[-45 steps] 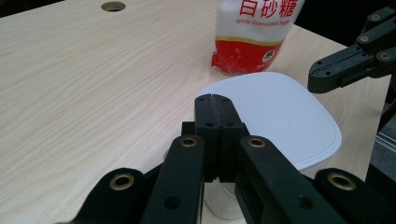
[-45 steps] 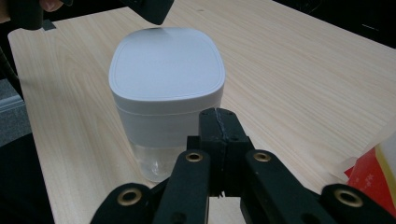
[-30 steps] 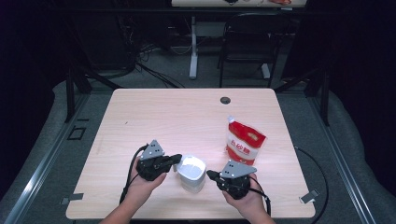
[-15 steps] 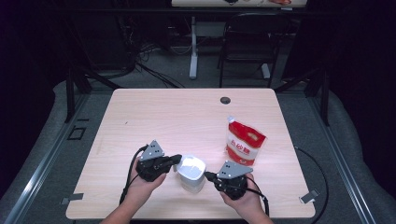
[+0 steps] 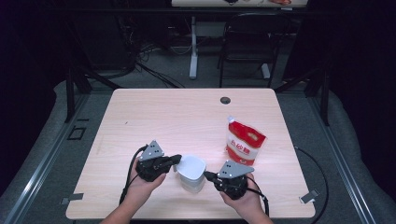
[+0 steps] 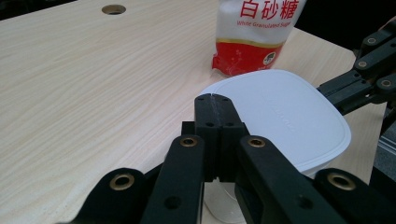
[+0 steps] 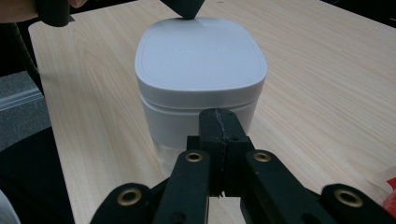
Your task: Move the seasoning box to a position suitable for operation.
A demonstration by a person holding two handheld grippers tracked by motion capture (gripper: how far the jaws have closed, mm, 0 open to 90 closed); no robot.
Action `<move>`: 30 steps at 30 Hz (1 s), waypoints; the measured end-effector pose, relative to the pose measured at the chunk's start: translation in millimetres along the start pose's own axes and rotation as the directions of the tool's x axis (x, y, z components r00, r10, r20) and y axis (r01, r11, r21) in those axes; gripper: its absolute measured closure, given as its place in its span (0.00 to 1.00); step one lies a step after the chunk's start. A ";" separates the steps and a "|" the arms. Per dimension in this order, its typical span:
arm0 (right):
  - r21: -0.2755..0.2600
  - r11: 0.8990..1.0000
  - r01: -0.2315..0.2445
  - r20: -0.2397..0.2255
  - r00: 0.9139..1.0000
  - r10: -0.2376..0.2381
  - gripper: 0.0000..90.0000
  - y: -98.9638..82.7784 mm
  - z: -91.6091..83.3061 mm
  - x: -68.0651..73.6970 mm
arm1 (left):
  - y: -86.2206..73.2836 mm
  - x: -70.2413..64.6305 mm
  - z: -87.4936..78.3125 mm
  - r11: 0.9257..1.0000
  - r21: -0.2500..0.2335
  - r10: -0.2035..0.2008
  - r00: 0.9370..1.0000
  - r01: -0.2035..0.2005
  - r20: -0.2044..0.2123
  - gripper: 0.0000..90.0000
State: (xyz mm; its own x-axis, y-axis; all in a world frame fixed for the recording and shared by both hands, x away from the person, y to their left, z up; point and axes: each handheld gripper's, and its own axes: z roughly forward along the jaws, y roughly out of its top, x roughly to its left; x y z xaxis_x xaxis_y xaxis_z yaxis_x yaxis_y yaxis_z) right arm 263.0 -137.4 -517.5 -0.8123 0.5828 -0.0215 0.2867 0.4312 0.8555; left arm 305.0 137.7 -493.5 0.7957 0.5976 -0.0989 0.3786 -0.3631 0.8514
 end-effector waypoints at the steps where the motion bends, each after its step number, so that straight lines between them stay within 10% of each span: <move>1: 0.000 1.000 0.000 0.000 1.000 0.000 1.00 0.0 0.0 0.0 | 0.0 0.0 0.0 1.000 0.000 0.000 1.000 0.000 0.000 1.00; 30: -0.012 1.000 -0.001 -0.004 1.000 0.001 1.00 1.9 0.4 0.7 | -1.7 -0.2 -1.1 1.000 -0.006 0.000 1.000 0.000 -0.007 1.00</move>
State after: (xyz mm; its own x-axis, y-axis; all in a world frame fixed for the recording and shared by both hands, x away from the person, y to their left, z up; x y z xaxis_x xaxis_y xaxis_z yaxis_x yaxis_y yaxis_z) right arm 263.2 -136.0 -516.1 -0.8143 0.5802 -0.0185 0.2812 0.4221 0.8619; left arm 303.7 139.0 -494.4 0.7923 0.6027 -0.0950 0.3756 -0.3591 0.8544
